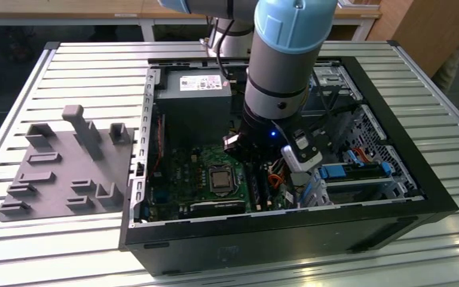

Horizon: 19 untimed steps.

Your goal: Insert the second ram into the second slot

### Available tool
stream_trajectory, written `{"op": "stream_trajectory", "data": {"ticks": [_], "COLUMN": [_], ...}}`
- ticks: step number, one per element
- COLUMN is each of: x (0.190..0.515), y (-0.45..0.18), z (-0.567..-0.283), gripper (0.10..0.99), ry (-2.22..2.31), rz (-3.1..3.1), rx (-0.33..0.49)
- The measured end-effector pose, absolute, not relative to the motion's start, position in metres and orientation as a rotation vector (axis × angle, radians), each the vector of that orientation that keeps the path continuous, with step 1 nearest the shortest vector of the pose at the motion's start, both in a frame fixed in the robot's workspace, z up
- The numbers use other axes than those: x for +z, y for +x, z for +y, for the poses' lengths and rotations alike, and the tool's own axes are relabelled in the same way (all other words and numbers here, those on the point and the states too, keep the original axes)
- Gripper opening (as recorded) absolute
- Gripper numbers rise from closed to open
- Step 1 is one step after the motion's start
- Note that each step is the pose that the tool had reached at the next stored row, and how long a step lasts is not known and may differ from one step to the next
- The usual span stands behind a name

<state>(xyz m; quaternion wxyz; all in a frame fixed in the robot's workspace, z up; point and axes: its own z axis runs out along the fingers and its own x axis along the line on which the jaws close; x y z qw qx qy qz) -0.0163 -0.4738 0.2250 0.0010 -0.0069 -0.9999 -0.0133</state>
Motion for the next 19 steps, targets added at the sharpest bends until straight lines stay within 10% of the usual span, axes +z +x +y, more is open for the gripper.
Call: {"op": "stream_trajectory", "data": {"ticks": [19], "x": [0.2177], "y": [-0.0159], "z": [-0.4735], "gripper": [0.106], "ry": [-0.021], "rz": [-3.14], "rx": [-0.047]}}
